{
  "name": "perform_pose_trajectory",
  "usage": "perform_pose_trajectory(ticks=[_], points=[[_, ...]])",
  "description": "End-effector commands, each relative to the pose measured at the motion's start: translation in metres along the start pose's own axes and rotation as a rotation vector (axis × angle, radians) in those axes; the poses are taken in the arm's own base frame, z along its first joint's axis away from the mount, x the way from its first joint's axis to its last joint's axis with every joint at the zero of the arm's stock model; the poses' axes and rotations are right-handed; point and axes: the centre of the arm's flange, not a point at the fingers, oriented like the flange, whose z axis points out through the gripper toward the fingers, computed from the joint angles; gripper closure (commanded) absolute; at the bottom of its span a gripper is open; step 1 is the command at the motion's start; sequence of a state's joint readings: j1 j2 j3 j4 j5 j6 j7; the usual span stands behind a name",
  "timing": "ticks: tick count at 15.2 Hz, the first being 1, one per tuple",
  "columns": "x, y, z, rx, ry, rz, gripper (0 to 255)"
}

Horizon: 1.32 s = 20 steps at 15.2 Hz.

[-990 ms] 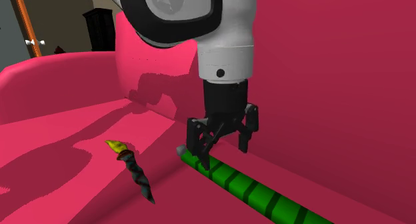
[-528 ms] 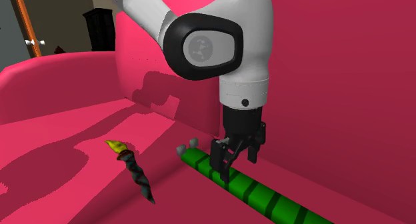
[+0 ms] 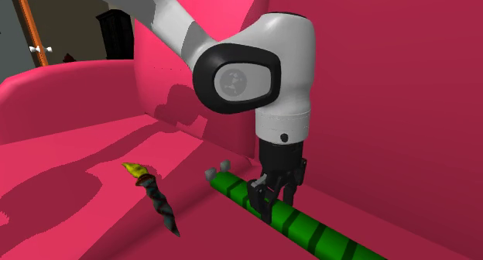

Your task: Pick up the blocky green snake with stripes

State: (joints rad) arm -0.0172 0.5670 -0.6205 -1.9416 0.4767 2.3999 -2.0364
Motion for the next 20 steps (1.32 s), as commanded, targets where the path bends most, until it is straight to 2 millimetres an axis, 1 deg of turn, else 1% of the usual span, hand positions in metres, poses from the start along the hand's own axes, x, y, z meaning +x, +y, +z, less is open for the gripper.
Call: perform_pose_trajectory(ticks=[1, 8, 20], points=[[0.0, 0.0, 0.001, 0.001, 0.0, 0.0, 255], [0.0, 0.0, 0.001, 0.0, 0.0, 0.0, 255], [0.0, 0.002, -0.063, 0.0, 0.0, 0.0, 255]])
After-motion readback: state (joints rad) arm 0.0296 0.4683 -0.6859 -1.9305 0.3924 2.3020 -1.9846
